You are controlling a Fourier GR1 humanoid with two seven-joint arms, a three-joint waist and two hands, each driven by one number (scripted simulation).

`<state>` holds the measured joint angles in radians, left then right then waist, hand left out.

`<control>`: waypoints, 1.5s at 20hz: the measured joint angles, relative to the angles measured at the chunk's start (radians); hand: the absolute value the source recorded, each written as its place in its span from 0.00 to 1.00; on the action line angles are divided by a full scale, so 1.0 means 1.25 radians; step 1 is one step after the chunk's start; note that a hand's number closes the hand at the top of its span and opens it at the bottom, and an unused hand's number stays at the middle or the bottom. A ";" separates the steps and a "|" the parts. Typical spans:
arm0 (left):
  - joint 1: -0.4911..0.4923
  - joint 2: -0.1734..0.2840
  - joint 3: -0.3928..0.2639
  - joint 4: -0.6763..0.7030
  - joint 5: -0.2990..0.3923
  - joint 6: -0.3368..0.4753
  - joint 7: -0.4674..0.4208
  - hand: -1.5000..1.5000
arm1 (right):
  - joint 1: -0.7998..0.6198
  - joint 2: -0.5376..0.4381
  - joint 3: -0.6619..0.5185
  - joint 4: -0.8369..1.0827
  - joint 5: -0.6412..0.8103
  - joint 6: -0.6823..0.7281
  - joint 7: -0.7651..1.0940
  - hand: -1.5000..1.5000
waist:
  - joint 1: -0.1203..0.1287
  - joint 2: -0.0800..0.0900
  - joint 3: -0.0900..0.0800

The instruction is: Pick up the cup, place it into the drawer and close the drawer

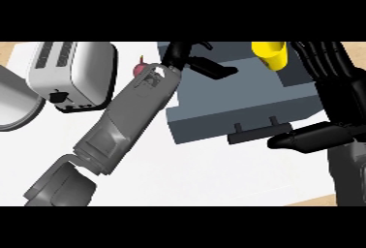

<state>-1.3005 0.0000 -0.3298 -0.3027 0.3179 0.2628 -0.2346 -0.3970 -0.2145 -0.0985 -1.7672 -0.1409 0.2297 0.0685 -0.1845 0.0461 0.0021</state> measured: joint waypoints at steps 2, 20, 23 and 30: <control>0.013 0.000 0.000 -0.008 0.024 -0.003 -0.018 0.00 | -0.009 0.002 0.010 0.002 -0.018 0.018 0.005 0.00 | -0.007 0.002 0.000; 0.020 0.000 0.059 -0.067 0.235 0.032 -0.196 0.00 | 0.037 -0.129 0.210 -0.008 -0.022 0.316 0.096 0.00 | 0.046 -0.016 -0.001; 0.026 0.000 0.068 -0.057 0.249 0.029 -0.213 0.00 | 0.051 -0.154 0.235 -0.016 0.097 0.300 0.077 0.00 | 0.070 -0.019 -0.001; 0.082 0.001 0.079 -0.087 0.267 -0.009 -0.254 0.00 | 0.074 -0.114 0.327 0.149 0.352 0.180 -0.010 0.00 | 0.138 -0.028 -0.001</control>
<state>-1.1975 0.0015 -0.2314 -0.4108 0.6511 0.2521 -0.5524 -0.3040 -0.3574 0.3100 -1.5807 0.2989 0.4542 0.0557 -0.0120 0.0112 0.0009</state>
